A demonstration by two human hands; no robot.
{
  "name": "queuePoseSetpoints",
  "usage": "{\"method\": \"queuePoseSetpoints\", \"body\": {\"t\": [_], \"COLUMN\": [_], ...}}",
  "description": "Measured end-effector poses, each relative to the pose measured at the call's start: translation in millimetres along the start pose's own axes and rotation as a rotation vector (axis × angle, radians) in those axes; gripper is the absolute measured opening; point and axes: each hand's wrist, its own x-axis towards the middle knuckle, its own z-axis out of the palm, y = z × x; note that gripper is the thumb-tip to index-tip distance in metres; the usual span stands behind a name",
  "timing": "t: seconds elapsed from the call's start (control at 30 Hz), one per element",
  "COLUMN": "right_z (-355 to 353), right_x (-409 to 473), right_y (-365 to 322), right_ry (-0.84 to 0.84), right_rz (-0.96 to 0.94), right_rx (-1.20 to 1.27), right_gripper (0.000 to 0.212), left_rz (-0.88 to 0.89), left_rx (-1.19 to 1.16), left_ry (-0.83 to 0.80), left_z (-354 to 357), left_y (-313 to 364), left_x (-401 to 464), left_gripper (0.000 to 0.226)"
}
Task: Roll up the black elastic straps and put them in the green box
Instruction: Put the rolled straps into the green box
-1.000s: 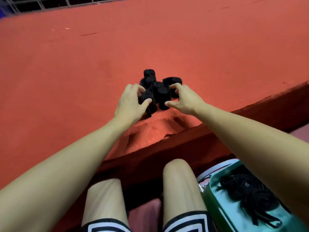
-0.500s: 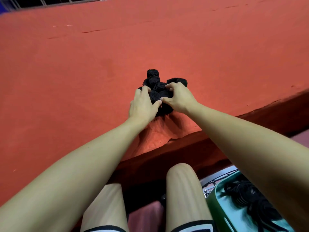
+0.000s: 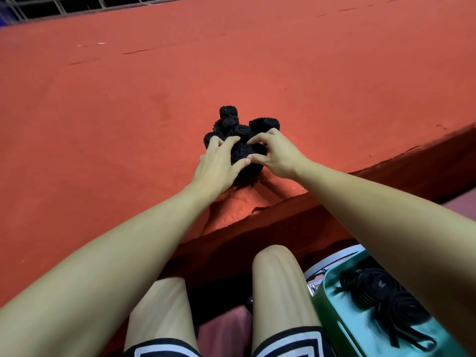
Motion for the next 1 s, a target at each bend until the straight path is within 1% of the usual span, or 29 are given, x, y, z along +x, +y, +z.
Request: {"method": "queuePoseSetpoints", "body": {"t": [0.1,0.3,0.4,0.47,0.6,0.77,0.9,1.0], "right_z": [-3,-19,-36,-48,-76,-102,-117,-121], "right_x": [-8,-30,-51,-69,-117,-191,-254,-294], "right_y": [0,7,16,25,51,93,123,149], "right_ry": [-0.024,-0.011,0.023,0.038,0.059,0.039,-0.009,-0.083], "right_rz": [-0.013,-0.01,0.018,0.042,0.127,0.263,0.364,0.448], "right_rx": [-0.008,-0.015,-0.018,-0.037,-0.089,-0.16,-0.162,-0.153], "right_gripper": [0.042,0.041,0.04,0.039,0.037,0.038,0.037,0.038], "left_rz": [0.025,0.096,0.166,0.204,0.286,0.397,0.487,0.528], "left_rx": [0.033,0.003,-0.005,-0.021,-0.051,-0.098,-0.108,-0.099], "left_ry": [-0.024,-0.02,-0.026,-0.05,-0.137,-0.285,-0.415,-0.51], "left_z": [-1,-2,1,8,38,89,128,156], "left_y": [1,12,31,49,92,148,187,207], "left_x": [-3,-8,-11,-14,-25,-51,-80,-104], "left_gripper": [0.064,0.047,0.043,0.045,0.05,0.042,0.039,0.037]}}
